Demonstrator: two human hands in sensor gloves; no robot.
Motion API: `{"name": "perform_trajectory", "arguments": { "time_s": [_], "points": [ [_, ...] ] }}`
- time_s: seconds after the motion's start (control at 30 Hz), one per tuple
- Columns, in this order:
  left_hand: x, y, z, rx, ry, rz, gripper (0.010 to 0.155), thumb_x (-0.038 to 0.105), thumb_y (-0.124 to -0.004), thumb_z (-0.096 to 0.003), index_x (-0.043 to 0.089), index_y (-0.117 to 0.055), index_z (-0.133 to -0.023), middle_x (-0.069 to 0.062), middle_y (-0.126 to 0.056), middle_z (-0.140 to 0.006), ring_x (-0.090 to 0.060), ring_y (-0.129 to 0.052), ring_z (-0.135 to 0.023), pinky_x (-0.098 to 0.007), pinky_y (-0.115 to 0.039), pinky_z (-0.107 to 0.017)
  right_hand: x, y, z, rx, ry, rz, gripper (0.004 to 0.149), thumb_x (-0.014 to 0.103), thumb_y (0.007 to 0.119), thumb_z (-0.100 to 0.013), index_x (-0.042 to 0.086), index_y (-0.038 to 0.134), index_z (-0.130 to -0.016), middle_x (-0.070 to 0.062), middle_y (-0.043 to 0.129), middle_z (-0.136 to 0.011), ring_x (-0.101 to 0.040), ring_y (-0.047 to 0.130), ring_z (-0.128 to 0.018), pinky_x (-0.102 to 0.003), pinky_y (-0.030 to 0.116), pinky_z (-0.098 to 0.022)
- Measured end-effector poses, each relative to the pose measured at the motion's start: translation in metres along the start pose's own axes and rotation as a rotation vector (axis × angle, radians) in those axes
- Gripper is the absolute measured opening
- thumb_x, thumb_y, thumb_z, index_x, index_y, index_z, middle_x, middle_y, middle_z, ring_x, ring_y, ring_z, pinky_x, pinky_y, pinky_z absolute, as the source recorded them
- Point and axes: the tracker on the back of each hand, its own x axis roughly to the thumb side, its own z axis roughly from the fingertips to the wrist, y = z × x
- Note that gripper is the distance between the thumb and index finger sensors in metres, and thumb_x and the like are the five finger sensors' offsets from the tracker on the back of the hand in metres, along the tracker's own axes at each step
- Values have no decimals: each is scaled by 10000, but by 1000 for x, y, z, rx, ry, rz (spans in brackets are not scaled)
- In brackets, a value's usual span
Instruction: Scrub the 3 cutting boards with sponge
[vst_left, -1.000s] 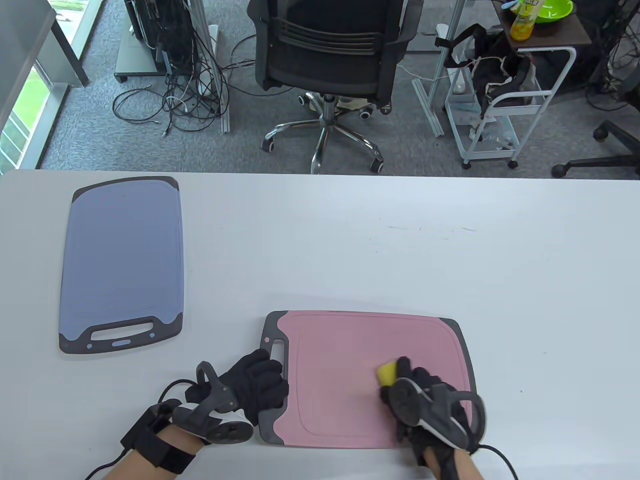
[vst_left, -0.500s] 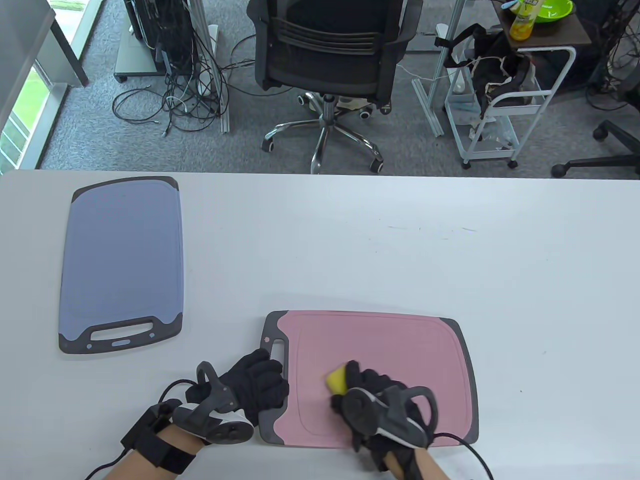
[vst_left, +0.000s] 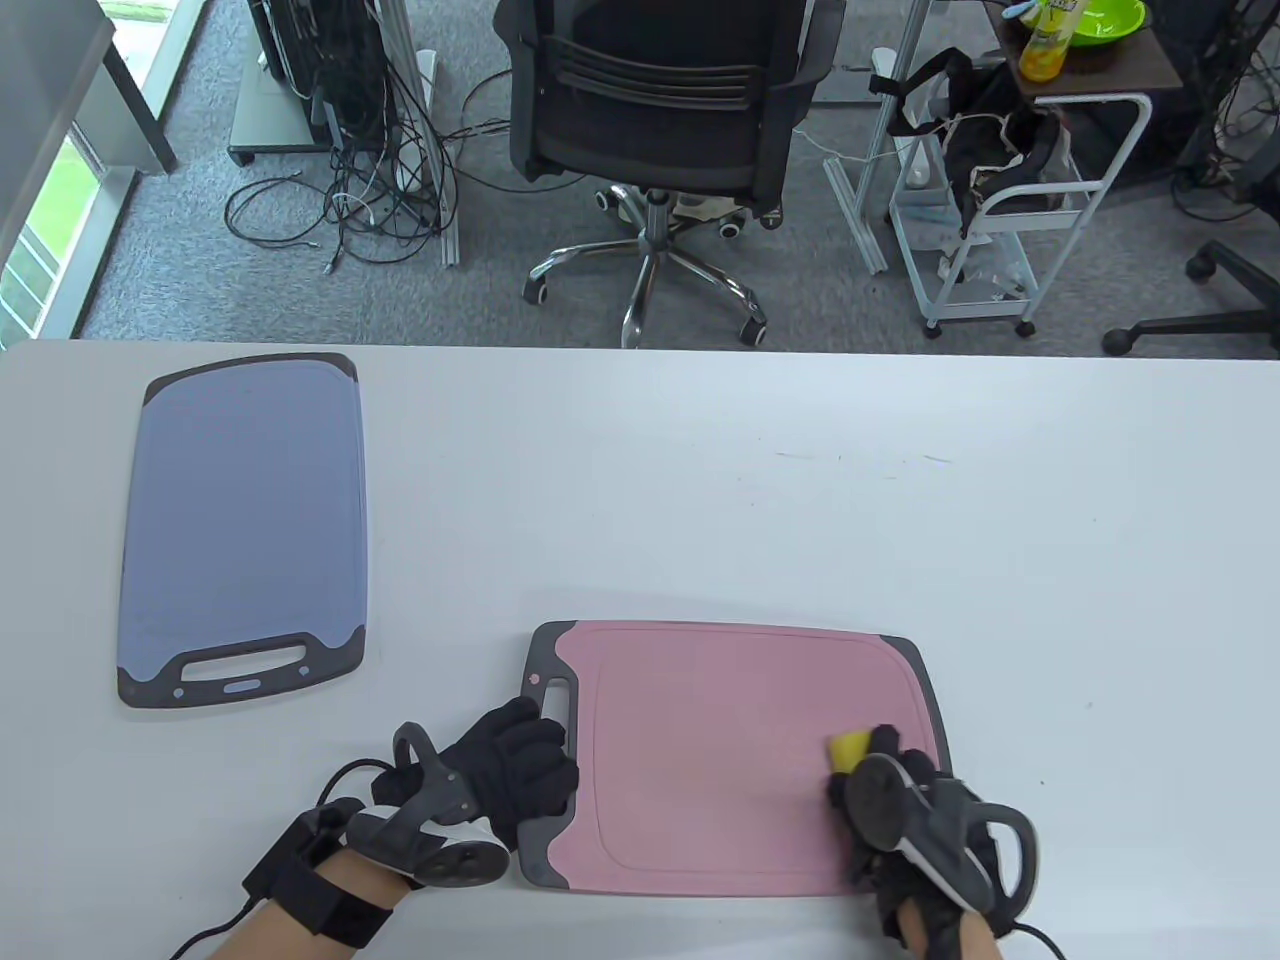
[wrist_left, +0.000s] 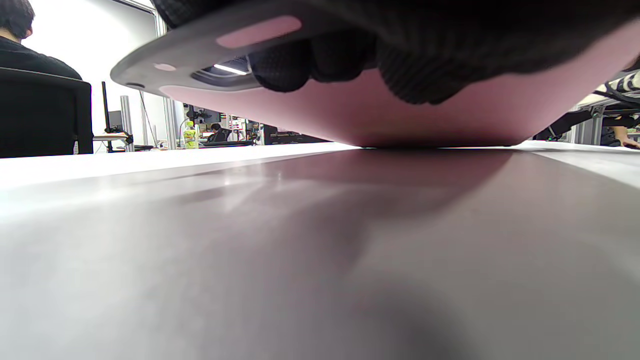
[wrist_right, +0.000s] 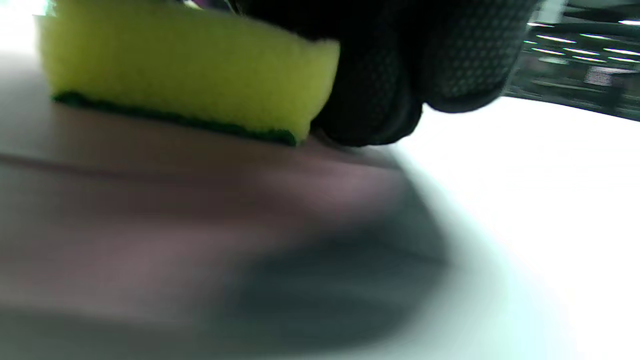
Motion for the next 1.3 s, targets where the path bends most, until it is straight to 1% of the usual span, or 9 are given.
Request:
{"name": "perform_trajectory", "arguments": {
  "time_s": [0.17, 0.4, 0.5, 0.57, 0.67, 0.87, 1.0, 1.17, 1.3],
  "points": [
    [-1, 0, 0, -1, 1, 6, 499, 473, -855, -580, 283, -597, -963, 67, -768, -934, -229, -774, -998, -566, -592, -782, 23, -4, 4, -42, -111, 1, 728, 559, 704, -495, 62, 630, -1022, -150, 829, -782, -280, 911, -568, -473, 778, -477],
    [0, 0, -1, -2, 0, 5, 496, 473, -859, -579, 283, -604, -961, 66, -773, -932, -229, -780, -995, -566, -598, -781, 198, -25, 72, -110, -721, -8, 731, 576, 699, -490, 90, 623, -1031, -141, 810, -788, -267, 899, -578, -469, 773, -491],
    [0, 0, -1, 2, -2, 1, 491, 475, -862, -578, 285, -607, -953, 68, -776, -930, -228, -785, -993, -565, -603, -780, 234, -29, 94, -159, -847, 56, 740, 578, 693, -487, 66, 639, -1019, -131, 823, -778, -261, 908, -573, -466, 783, -488],
    [-1, 0, 0, 3, 8, 16, 491, 471, -866, -578, 285, -609, -953, 67, -776, -933, -230, -781, -998, -565, -600, -779, 229, -30, 90, -160, -828, 143, 738, 612, 647, -492, 114, 603, -1035, -76, 811, -800, -217, 909, -593, -431, 795, -501],
    [2, 0, -1, -1, 0, -7, 497, 477, -861, -577, 287, -606, -959, 70, -777, -931, -226, -787, -993, -563, -607, -779, 187, -24, 68, -115, -680, 7, 725, 588, 700, -478, 129, 625, -1034, -99, 817, -798, -246, 908, -579, -457, 783, -488],
    [5, 0, -4, -26, -10, -25, 508, 482, -857, -579, 283, -594, -965, 67, -769, -934, -227, -784, -992, -564, -606, -780, 39, -2, 22, -60, -245, -75, 726, 580, 728, -472, 131, 629, -1034, -107, 810, -795, -253, 902, -573, -466, 776, -484],
    [2, 0, -4, -10, 5, 14, 501, 474, -856, -582, 283, -595, -965, 64, -766, -936, -231, -771, -999, -567, -587, -782, -13, 3, 9, -8, -22, -45, 721, 562, 722, -484, 102, 625, -1032, -127, 821, -796, -275, 907, -576, -475, 774, -483],
    [1, 0, -4, -11, 4, 13, 500, 471, -856, -583, 282, -596, -965, 62, -765, -936, -233, -768, -1000, -569, -585, -783, 37, -2, 18, -80, -244, -54, 727, 563, 724, -483, 76, 644, -1017, -144, 828, -770, -267, 912, -553, -467, 782, -468],
    [2, 0, -4, -13, 3, 9, 501, 474, -858, -580, 284, -599, -963, 63, -769, -934, -231, -774, -998, -568, -590, -782, 140, -16, 51, -105, -599, -91, 729, 574, 727, -480, 86, 653, -1017, -140, 826, -765, -259, 907, -551, -465, 782, -471]
  ]
}}
